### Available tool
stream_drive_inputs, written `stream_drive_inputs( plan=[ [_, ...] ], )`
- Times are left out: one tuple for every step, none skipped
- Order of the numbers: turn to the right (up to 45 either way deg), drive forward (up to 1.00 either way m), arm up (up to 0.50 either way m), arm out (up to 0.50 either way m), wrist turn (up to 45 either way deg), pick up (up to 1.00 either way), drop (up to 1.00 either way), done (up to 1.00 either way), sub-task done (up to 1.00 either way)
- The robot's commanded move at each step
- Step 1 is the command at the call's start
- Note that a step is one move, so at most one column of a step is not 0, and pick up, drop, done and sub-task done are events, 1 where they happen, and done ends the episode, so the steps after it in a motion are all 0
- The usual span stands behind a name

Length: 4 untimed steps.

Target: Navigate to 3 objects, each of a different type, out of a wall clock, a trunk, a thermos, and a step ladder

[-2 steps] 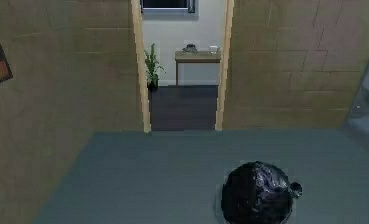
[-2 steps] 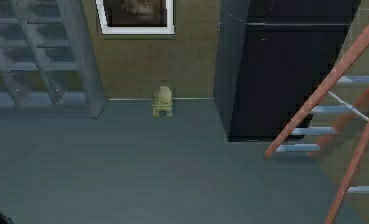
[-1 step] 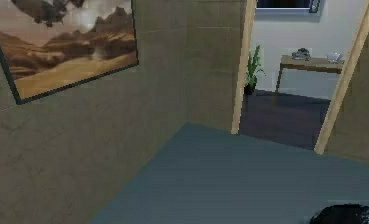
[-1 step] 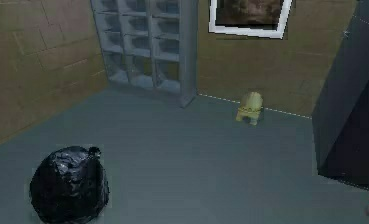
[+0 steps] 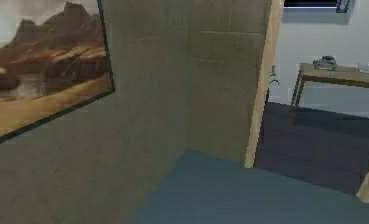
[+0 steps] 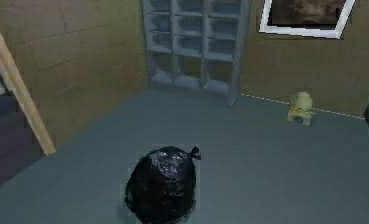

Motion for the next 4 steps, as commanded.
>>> stream_drive_inputs(
  plan=[
    [24.0,0.00,0.00,0.00,0.0,0.00,0.00,0.00,0.00],
    [0.0,0.90,0.00,0.00,0.0,0.00,0.00,0.00,0.00],
    [45.0,0.00,0.00,0.00,0.0,0.00,0.00,0.00,0.00],
    [0.0,0.85,0.00,0.00,0.0,0.00,0.00,0.00,0.00]
  ],
)
